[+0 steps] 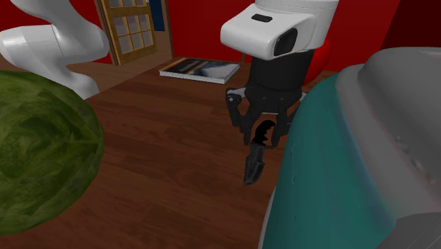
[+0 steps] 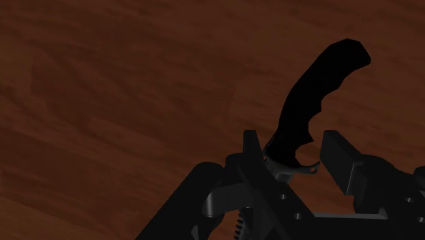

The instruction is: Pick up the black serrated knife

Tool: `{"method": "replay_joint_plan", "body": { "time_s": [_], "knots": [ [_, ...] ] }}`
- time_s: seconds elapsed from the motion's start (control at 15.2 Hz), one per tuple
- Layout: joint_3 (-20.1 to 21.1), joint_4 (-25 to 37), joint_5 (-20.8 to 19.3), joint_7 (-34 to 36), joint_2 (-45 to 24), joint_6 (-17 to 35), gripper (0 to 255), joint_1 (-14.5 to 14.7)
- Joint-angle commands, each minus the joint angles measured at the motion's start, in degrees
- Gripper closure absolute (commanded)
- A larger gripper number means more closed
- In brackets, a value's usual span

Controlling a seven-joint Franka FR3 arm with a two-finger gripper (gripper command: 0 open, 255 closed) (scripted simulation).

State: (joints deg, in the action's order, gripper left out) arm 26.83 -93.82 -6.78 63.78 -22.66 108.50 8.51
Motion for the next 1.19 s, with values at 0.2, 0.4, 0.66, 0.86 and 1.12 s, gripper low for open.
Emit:
{"method": "replay_joint_plan", "body": {
  "time_s": [0.2,0.4,0.66,0.86,1.12],
  "knots": [
    [0.1,1.0,0.3,-0.1,0.6,-2.2,255,-0.1],
    [0.2,2.6,0.6,-0.2,1.1,-4.2,255,-0.1],
    [0.4,4.9,0.9,-0.3,1.7,-7.1,255,-0.1],
    [0.5,6.8,1.1,-0.3,2.0,-9.2,255,0.0],
    [0.5,8.3,1.1,-0.3,2.1,-10.8,255,0.1]
  ]
}}
